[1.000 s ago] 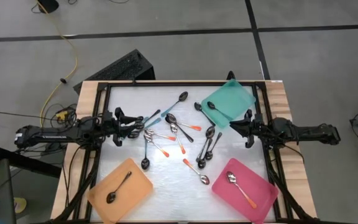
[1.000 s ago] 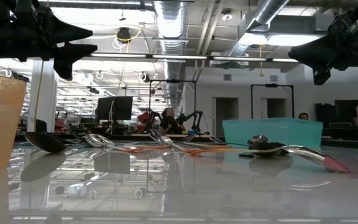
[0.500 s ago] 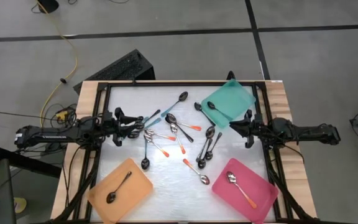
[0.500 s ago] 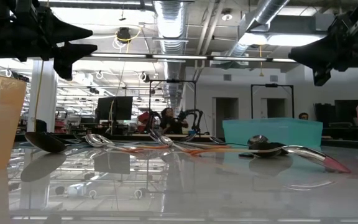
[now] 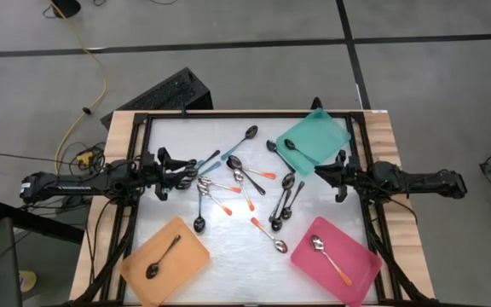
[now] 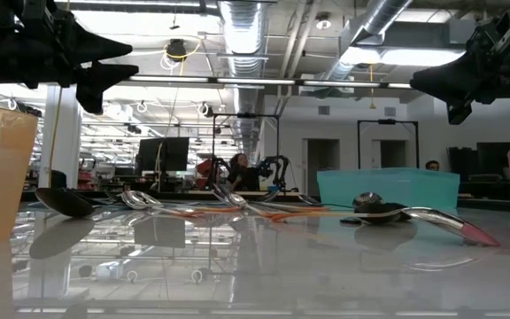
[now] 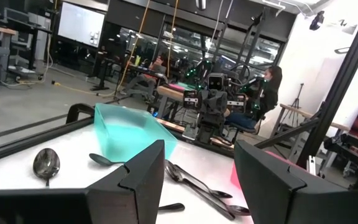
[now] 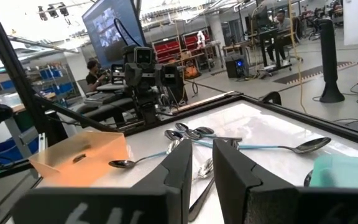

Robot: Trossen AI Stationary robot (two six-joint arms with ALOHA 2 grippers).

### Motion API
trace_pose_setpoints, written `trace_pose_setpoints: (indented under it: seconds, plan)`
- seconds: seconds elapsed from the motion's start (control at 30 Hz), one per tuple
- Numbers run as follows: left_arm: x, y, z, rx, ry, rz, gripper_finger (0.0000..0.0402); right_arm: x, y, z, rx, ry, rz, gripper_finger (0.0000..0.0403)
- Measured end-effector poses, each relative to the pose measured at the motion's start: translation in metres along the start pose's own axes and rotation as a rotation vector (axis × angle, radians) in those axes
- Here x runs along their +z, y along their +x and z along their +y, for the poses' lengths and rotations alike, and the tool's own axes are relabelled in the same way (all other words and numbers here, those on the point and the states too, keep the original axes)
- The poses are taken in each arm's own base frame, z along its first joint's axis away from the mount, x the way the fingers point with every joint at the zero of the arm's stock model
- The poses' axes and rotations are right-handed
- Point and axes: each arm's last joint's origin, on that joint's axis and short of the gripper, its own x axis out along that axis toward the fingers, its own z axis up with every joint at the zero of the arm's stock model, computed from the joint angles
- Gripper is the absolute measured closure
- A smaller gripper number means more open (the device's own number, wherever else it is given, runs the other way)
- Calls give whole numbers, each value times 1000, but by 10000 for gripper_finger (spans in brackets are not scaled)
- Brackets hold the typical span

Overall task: Sort silverware by color (type)
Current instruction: Put the blue spoon into the blue bin

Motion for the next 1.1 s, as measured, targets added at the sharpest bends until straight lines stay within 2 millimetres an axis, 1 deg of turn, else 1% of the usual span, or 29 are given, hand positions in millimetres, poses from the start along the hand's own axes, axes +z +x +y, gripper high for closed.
trace_pose_setpoints:
  seconds: [1.1]
  plan:
    - [-5,0,2,16,6,50,225,-2,0,-1,-6,-1,22,322]
